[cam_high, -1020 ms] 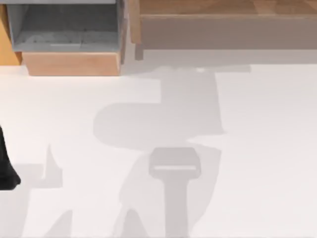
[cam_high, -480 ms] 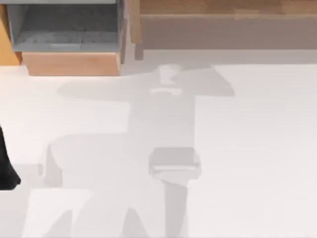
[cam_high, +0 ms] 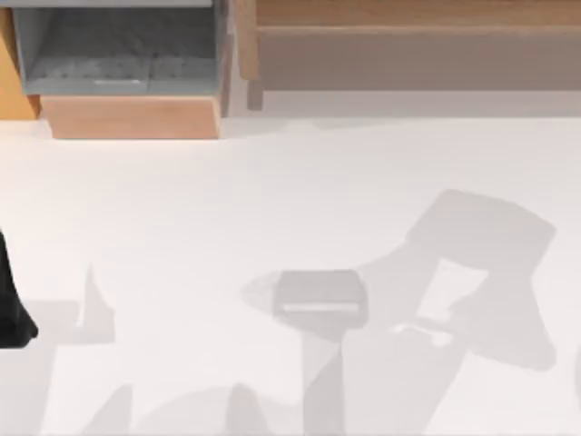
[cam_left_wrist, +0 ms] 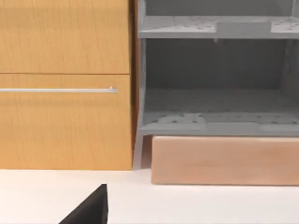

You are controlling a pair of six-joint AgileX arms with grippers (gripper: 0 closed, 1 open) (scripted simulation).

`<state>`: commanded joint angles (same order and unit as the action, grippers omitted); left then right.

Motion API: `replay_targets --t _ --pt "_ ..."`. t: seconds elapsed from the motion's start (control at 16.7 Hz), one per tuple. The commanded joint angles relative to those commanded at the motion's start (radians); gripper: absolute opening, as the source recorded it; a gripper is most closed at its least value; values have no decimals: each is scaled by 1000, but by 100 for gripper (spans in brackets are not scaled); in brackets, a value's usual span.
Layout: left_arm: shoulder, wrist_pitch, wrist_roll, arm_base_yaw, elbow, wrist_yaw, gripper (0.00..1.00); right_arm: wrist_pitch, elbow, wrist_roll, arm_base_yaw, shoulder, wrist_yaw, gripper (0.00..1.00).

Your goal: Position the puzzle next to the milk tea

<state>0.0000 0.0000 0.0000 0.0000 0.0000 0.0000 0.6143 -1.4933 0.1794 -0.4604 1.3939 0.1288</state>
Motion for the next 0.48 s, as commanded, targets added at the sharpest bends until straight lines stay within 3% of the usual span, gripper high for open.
replay_targets --t 0.48 --pt "0 0 0 0 0 0 100 443 580 267 -91 -256 -75 0"
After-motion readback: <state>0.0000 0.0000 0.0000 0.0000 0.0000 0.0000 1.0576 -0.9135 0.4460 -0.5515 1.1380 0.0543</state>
